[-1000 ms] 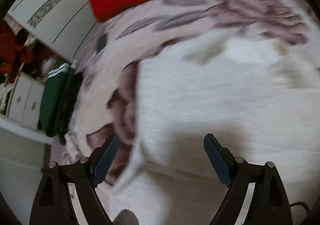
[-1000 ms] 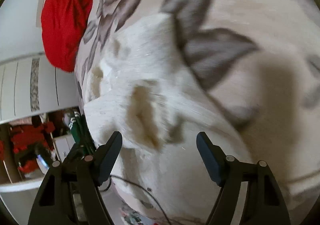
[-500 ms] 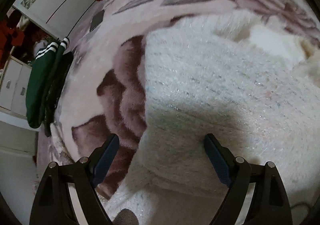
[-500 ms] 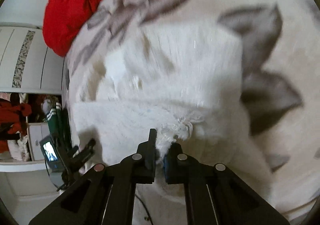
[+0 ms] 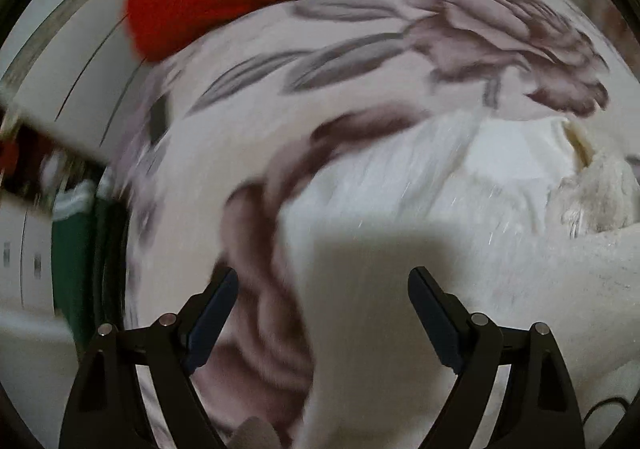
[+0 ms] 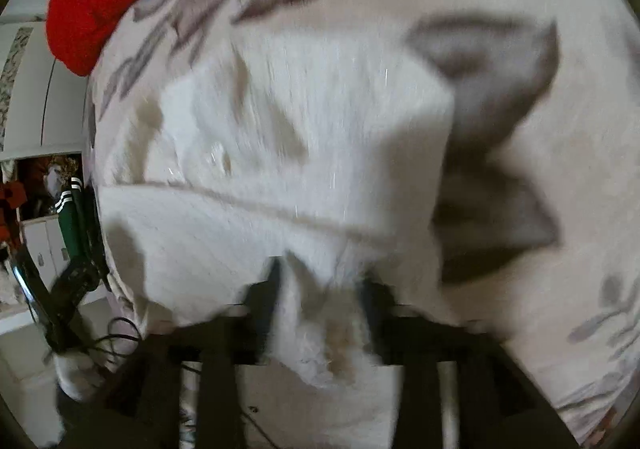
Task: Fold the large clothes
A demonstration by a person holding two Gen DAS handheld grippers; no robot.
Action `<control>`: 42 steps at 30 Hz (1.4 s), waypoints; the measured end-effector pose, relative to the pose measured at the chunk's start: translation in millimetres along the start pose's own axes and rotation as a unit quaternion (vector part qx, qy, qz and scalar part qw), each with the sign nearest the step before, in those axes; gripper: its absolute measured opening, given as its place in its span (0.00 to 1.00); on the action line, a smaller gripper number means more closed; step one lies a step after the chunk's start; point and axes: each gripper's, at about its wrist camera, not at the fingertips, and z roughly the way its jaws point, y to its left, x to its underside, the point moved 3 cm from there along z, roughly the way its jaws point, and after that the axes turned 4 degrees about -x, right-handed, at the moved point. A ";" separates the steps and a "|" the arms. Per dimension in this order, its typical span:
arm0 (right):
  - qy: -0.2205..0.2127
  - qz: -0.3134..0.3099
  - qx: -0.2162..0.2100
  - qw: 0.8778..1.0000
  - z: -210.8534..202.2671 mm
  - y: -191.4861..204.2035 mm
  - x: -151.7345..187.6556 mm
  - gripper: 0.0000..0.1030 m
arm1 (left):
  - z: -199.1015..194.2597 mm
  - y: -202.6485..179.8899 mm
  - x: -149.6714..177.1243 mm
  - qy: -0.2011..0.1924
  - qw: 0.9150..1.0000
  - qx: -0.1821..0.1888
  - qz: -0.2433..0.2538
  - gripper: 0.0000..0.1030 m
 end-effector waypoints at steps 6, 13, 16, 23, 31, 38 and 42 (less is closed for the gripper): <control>-0.006 -0.050 0.021 0.999 3.8 17.3 -80.6 0.65 | 76.5 -54.1 -61.2 0.030 0.986 0.025 0.159 0.84; 0.046 -0.137 0.074 0.987 73.8 39.1 -150.7 0.70 | 116.7 -76.8 -67.3 0.062 0.975 0.089 0.194 0.84; 0.059 -0.140 0.074 0.986 84.8 40.6 -162.3 0.70 | 113.7 -80.4 -66.4 0.047 0.971 0.113 0.206 0.66; 0.066 -0.143 0.048 0.986 76.5 44.3 -161.5 0.01 | 88.0 -79.0 -60.3 0.021 0.972 0.139 0.190 0.18; 0.063 -0.184 0.080 0.978 70.7 65.6 -136.0 0.00 | 64.6 -69.8 -48.7 0.006 0.979 0.116 0.166 0.21; 0.020 -0.053 0.069 0.996 18.8 21.3 -109.6 0.20 | 13.2 -43.2 -45.6 -0.018 0.990 0.124 0.071 0.46; -0.022 -0.036 0.050 0.998 -34.0 -11.0 -49.1 0.59 | -2.6 -24.4 -25.5 -0.027 0.992 0.123 0.025 0.64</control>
